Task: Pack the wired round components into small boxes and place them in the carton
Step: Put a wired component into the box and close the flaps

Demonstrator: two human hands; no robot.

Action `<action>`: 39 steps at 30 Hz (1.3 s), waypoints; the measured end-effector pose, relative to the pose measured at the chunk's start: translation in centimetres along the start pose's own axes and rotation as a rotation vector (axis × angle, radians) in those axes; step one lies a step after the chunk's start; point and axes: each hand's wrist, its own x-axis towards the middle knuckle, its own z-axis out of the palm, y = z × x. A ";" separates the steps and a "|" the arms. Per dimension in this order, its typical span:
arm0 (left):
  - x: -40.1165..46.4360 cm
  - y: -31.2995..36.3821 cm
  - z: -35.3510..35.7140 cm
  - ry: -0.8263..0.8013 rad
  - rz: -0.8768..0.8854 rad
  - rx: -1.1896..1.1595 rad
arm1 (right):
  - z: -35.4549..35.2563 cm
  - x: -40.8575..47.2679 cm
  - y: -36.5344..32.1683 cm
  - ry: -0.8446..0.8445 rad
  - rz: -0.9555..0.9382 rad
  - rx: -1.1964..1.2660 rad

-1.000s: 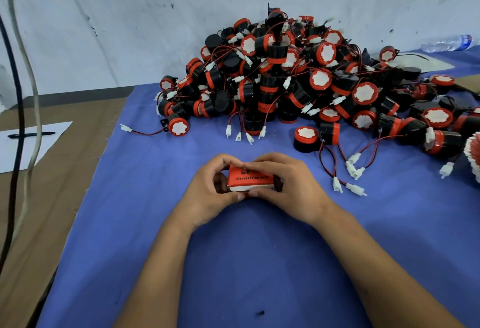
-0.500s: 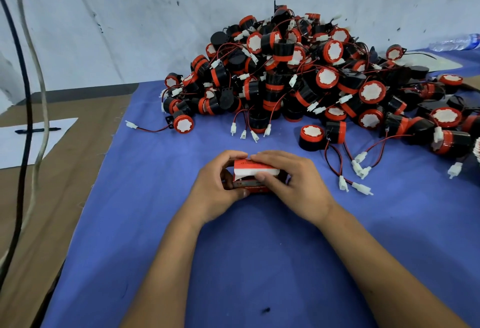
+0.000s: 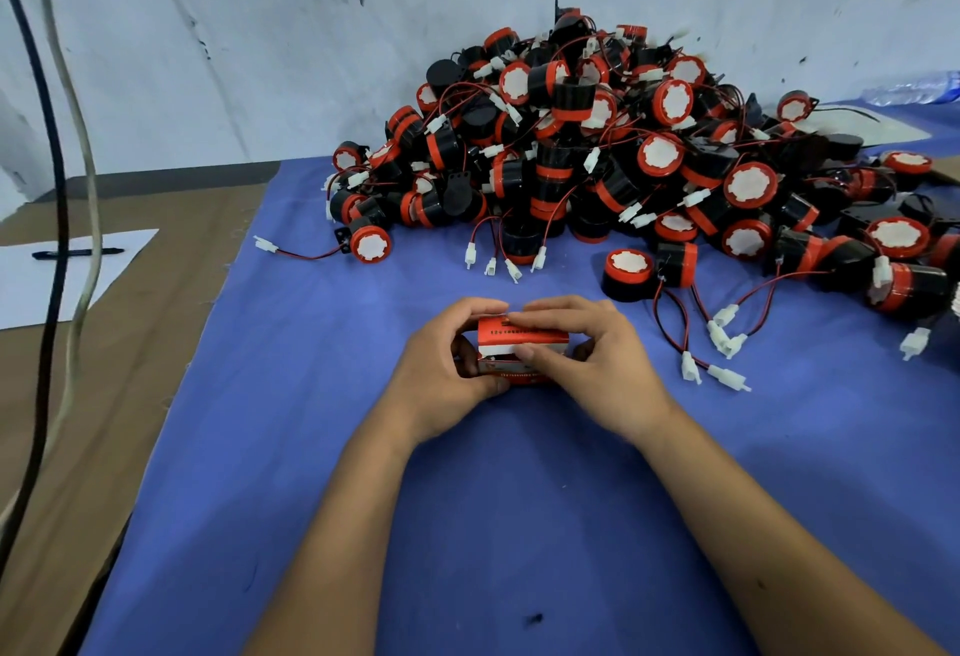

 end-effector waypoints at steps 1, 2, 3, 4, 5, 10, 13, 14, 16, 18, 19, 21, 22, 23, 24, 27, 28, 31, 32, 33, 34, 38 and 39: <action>0.0 0.0 0.0 0.000 0.000 -0.001 | 0.0 0.0 0.1 -0.022 0.007 0.016; 0.0 0.0 0.0 -0.001 -0.004 0.001 | -0.1 0.0 0.2 -0.046 0.012 0.039; 0.0 0.0 0.0 -0.004 -0.010 0.003 | -0.2 0.0 0.2 -0.065 0.015 0.060; 0.0 0.1 0.0 -0.007 -0.014 0.005 | -0.3 0.1 0.3 -0.078 0.015 0.072; 0.0 0.1 0.0 -0.010 -0.014 0.008 | -0.4 0.1 0.3 -0.087 0.014 0.077; 0.0 0.1 -0.1 -0.005 -0.014 0.002 | -0.4 -0.1 0.0 -0.069 0.005 0.057; -0.1 0.1 -0.1 -0.008 -0.008 0.002 | -0.3 -0.3 -0.4 -0.033 0.010 0.039; -0.1 0.1 -0.1 -0.007 -0.004 0.002 | -0.2 -0.4 -0.5 -0.017 0.009 0.024; -0.1 0.2 -0.1 -0.008 0.003 0.001 | 0.0 -0.5 -0.9 0.018 0.005 -0.005; -0.1 0.2 -0.1 -0.009 0.008 0.003 | 0.1 -0.6 -1.1 0.030 0.004 -0.019; -0.1 0.2 -0.1 -0.008 0.008 0.005 | 0.1 -0.7 -1.3 0.027 0.005 -0.023; -0.1 0.1 0.0 -0.009 0.006 -0.002 | 0.1 -0.7 -1.5 0.028 0.005 -0.027; -0.1 0.1 0.0 -0.011 0.004 -0.011 | 0.1 -0.8 -1.6 0.034 0.005 -0.030; -0.2 0.1 0.0 -0.014 0.002 -0.018 | 0.2 -0.8 -1.6 0.043 0.006 -0.035; -0.2 0.1 0.0 -0.016 0.002 -0.020 | 0.3 -0.8 -1.7 0.054 0.006 -0.043; -0.1 0.0 0.1 -0.021 0.008 -0.010 | 0.6 -0.8 -1.7 0.113 -0.040 -0.140; -0.1 -0.1 0.1 -0.021 0.006 -0.007 | 0.7 -0.8 -1.6 0.141 -0.079 -0.204; -0.1 -0.2 0.2 -0.023 0.000 -0.021 | 0.8 -0.9 -1.4 0.189 -0.202 -0.355; -0.1 -0.2 0.2 -0.023 0.007 -0.035 | 0.9 -0.9 -1.4 0.186 -0.231 -0.381; -0.1 -0.2 0.2 -0.019 0.023 -0.051 | 0.9 -0.9 -1.4 0.172 -0.254 -0.400; -0.1 -0.2 0.2 -0.013 0.043 -0.070 | 0.8 -0.9 -1.3 0.149 -0.270 -0.415; 0.0 -0.3 0.4 0.051 0.044 -0.115 | -0.3 -0.7 -1.0 -0.010 -0.253 -0.301; 0.0 -0.4 0.4 0.061 0.038 -0.111 | -0.7 -0.6 -0.9 -0.017 -0.210 -0.216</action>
